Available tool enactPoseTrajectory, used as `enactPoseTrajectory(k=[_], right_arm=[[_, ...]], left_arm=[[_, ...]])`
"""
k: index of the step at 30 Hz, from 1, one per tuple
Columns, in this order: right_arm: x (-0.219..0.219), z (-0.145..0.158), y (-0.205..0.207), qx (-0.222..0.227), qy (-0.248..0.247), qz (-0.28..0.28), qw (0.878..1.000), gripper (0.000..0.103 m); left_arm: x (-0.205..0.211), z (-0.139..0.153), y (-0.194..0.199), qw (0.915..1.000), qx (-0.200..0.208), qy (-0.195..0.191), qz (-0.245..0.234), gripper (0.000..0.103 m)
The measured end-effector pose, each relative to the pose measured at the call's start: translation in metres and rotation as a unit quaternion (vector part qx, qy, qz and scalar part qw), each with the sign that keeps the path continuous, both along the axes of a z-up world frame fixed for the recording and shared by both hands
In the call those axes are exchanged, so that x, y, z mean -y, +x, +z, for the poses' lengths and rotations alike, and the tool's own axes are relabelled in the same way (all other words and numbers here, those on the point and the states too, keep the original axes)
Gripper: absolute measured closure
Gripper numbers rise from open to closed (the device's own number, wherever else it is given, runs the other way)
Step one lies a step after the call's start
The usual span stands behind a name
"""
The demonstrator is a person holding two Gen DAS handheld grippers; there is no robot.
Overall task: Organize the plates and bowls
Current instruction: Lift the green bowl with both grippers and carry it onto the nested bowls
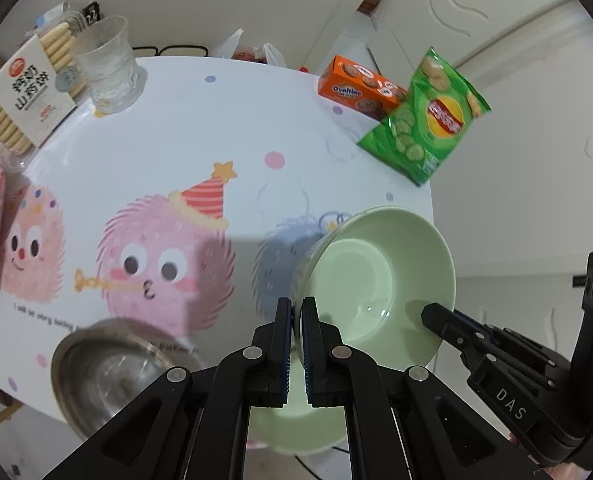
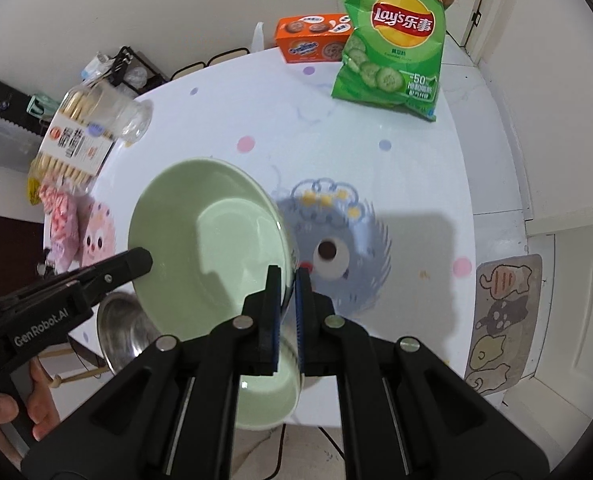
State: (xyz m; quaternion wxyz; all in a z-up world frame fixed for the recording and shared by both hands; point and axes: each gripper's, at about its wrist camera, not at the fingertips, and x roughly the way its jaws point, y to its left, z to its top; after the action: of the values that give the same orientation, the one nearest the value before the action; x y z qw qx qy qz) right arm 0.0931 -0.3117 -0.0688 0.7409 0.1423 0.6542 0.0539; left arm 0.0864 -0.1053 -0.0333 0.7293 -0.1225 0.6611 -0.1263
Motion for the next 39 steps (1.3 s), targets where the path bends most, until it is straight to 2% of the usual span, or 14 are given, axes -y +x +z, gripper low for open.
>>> enactPoseTrajectory(k=[6,17,39], right_arm=[[-0.012,0.006,-0.031,-0.005,-0.001,0.007,1.0,0.095],[-0.023,-0.007,-0.071,-0.028,0.002,0.014,1.0,0.094],[-0.025,-0.033,-0.091,-0.059,0.0,0.01,0.998,0.095]], left_arm=[[-0.012,-0.001,-0.035,1.0,-0.008,0.002,-0.004,0.1],[-0.015,-0.019,-0.074,0.9995,-0.029,0.007,-0.008,0.1],[-0.013,-0.044,-0.086,0.9984,-0.054,0.016,-0.009,0.1]])
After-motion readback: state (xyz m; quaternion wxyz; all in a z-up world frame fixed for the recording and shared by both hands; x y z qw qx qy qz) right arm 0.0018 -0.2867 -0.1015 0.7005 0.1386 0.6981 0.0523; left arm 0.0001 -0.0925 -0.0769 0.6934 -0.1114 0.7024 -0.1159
